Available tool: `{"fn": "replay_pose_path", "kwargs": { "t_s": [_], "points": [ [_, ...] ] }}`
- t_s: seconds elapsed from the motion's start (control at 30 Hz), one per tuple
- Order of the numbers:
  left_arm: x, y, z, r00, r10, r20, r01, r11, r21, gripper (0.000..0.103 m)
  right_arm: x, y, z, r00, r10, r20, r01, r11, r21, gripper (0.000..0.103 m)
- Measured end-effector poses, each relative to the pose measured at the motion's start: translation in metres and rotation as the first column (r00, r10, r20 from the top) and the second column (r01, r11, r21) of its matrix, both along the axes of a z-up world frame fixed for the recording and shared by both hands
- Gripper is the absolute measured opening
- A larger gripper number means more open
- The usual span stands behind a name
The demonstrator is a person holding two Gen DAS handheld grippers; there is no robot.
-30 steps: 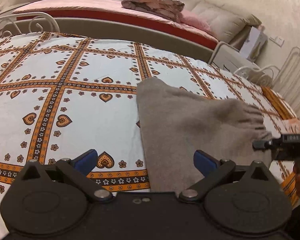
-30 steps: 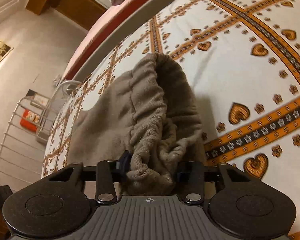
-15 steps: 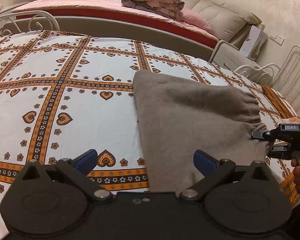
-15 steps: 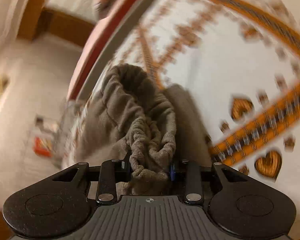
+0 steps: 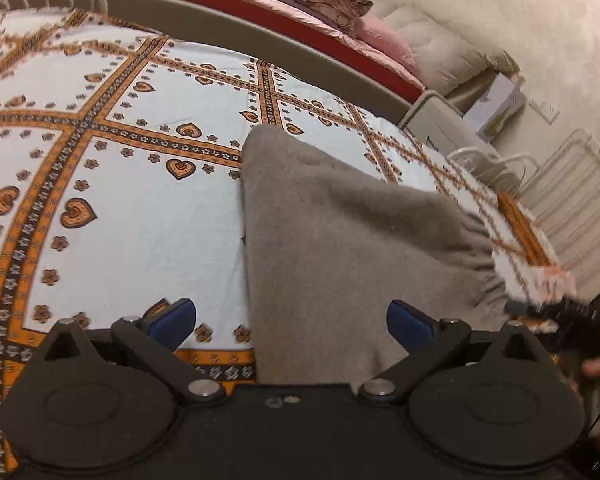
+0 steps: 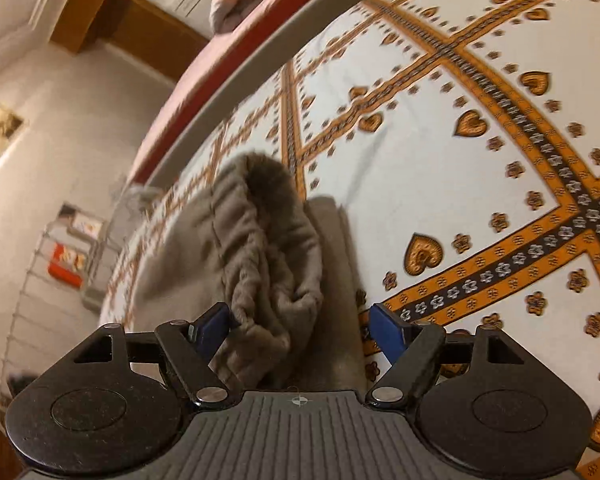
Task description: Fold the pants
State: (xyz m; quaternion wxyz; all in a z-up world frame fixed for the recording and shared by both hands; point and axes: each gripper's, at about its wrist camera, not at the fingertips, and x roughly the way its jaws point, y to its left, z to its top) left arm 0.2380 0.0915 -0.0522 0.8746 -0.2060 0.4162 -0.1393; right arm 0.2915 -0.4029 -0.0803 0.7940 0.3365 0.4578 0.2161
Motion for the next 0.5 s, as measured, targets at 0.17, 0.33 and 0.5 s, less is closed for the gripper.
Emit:
{"fn": "replay_pose_path", "kwargs": {
  "t_s": [0.17,0.33,0.5],
  "points": [
    [0.012,-0.002,-0.007,1.0,0.009,-0.024,-0.01,1.0,-0.009,0.096,0.003,0.007,-0.008,1.0,0.016,-0.007,-0.016,1.0,-0.019,0.078],
    [0.014,0.003,-0.007,0.999,0.021,-0.028,-0.022,1.0,-0.01,0.096,-0.003,0.006,0.018,0.992,0.006,0.122,-0.005,1.0,-0.01,0.078],
    [0.013,0.01,-0.004,0.999,0.042,-0.023,-0.042,0.999,-0.018,0.096,0.004,0.035,-0.001,0.993,0.117,0.033,-0.115,0.992,-0.059,0.077]
  ]
}}
